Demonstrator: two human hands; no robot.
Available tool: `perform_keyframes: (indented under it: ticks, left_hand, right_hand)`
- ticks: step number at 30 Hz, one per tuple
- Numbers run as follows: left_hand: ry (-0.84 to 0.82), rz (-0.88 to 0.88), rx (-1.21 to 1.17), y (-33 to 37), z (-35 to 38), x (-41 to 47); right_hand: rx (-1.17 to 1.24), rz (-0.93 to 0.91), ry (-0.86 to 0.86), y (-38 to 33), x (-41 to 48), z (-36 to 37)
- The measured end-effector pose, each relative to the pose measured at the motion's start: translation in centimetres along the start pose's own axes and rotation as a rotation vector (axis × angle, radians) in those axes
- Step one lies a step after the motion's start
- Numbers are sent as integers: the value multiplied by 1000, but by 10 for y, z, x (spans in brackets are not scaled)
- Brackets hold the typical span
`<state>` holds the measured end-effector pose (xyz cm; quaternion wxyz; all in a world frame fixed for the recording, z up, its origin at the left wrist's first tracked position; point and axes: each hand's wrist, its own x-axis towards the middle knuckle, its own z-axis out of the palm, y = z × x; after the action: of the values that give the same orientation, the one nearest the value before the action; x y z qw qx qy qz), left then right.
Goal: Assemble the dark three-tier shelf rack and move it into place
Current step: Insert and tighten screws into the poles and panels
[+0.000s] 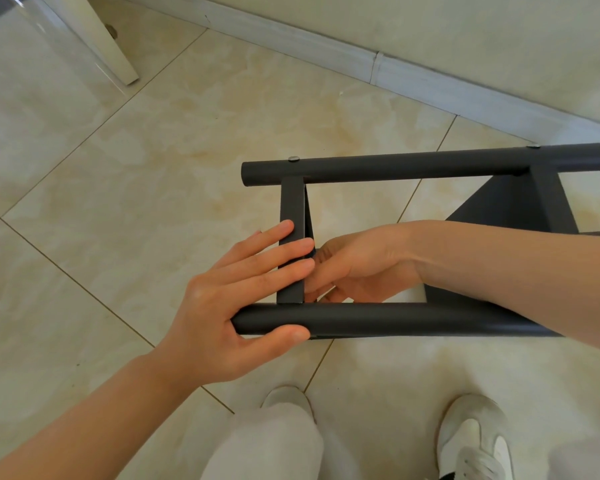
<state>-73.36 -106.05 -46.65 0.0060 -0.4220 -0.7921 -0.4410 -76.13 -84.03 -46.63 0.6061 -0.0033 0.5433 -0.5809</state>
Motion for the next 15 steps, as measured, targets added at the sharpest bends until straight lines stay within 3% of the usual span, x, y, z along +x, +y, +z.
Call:
perform_keyframes:
  ticks: [15]
  left_hand:
    - [-4, 0, 12, 0, 0, 0]
  right_hand:
    - [-31, 17, -11, -2, -3, -2]
